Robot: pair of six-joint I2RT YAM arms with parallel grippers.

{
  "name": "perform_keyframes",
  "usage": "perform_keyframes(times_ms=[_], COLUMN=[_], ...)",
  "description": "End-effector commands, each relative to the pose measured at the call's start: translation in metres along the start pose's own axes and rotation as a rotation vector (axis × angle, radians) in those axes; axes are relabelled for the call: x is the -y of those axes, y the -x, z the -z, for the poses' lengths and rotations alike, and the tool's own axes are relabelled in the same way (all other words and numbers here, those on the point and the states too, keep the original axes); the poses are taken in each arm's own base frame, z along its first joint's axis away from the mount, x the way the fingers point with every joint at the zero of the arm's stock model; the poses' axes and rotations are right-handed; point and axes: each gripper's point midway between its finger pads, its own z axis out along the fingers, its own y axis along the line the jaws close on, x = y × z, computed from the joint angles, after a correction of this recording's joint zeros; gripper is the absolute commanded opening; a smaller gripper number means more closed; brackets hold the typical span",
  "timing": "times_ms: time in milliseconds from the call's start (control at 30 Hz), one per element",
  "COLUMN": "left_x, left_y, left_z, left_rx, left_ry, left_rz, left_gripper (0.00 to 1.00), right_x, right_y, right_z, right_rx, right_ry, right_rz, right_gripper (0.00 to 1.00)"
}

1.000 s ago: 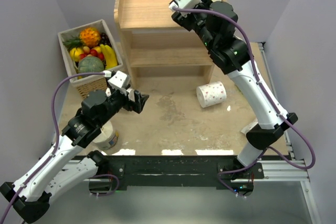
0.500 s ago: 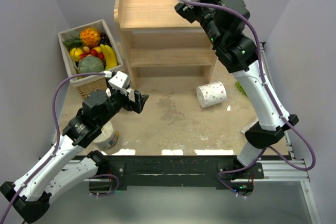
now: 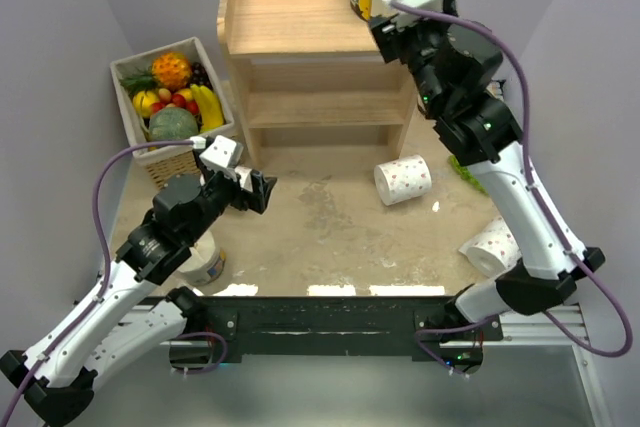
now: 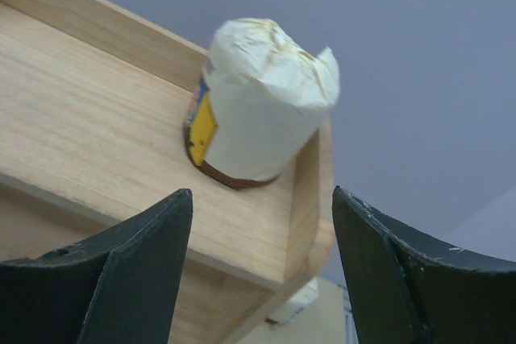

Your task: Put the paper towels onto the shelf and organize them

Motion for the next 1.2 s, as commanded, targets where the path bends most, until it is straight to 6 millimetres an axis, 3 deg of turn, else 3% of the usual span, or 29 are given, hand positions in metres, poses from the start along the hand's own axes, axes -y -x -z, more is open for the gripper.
perform_keyframes(times_ms=[0,33,233,300,333,400,433,467,500,533,633,667,733,767,833,867,967,1000,1067,1100,1167], left_x=[-0.008,-0.009,-0.012,-0.013,-0.013,-0.013,-0.013,-0.014,-0.014,-0.014,-0.015,-0.015,-0.015,-0.014,-0.014,-0.014,-0.012,-0.012,-0.012,-0.012,-0.012], left_y=[0.014,0.014,0.018,0.018,0.018,0.018,0.019,0.019,0.019,0.019,0.018,0.018,0.019,0.018,0.019,0.019,0.018,0.017,0.015,0.015,0.015], left_z=[0.004,0.004,0.007,0.008,0.008,0.009,0.009,0.009,0.009,0.009,0.008,0.009,0.008,0.009,0.008,0.008,0.005,0.004,0.004,0.003,0.004], left_rx=[0.060,0.059,0.075,0.076,0.077,0.076,0.078,0.079,0.079,0.079,0.074,0.074,0.076,0.076,0.077,0.078,0.068,0.062,0.059,0.059,0.061], left_ry=[0.042,0.046,0.059,0.067,0.067,0.069,0.070,0.073,0.073,0.071,0.079,0.081,0.079,0.078,0.076,0.074,0.066,0.065,0.064,0.066,0.068], left_rz=[-0.002,-0.002,0.003,0.003,0.005,0.006,0.006,0.008,0.008,0.008,0.009,0.010,0.012,0.012,0.011,0.010,0.005,0.004,0.003,0.003,0.005], left_gripper=[1.00,1.00,1.00,1.00,1.00,1.00,1.00,1.00,1.00,1.00,1.00,1.00,1.00,1.00,1.00,1.00,1.00,1.00,1.00,1.00,1.00], right_x=[0.073,0.093,0.149,0.153,0.171,0.179,0.179,0.185,0.181,0.173,0.163,0.156,0.148,0.139,0.133,0.127,0.123,0.117,0.118,0.116,0.118], right_y=[-0.019,-0.034,-0.093,-0.120,-0.144,-0.161,-0.203,-0.202,-0.213,-0.244,-0.268,-0.290,-0.304,-0.323,-0.338,-0.356,-0.378,-0.395,-0.405,-0.422,-0.431], right_z=[0.021,0.023,0.029,0.014,0.016,0.003,-0.007,-0.013,-0.019,-0.031,-0.052,-0.062,-0.076,-0.085,-0.099,-0.106,-0.119,-0.124,-0.132,-0.134,-0.138], right_rx=[-0.036,-0.067,-0.157,-0.194,-0.249,-0.280,-0.387,-0.381,-0.410,-0.486,-0.510,-0.543,-0.540,-0.560,-0.546,-0.564,-0.556,-0.573,-0.553,-0.576,-0.579], right_ry=[-0.261,-0.316,-0.492,-0.501,-0.546,-0.540,-0.552,-0.561,-0.548,-0.542,-0.520,-0.516,-0.488,-0.476,-0.465,-0.476,-0.506,-0.513,-0.529,-0.554,-0.567], right_rz=[-0.224,-0.238,-0.398,-0.466,-0.480,-0.559,-0.569,-0.610,-0.629,-0.641,-0.691,-0.711,-0.747,-0.783,-0.812,-0.842,-0.885,-0.889,-0.903,-0.894,-0.886], right_gripper=[0.71,0.71,0.70,0.71,0.71,0.70,0.69,0.69,0.69,0.70,0.72,0.73,0.76,0.78,0.79,0.79,0.79,0.79,0.79,0.79,0.78])
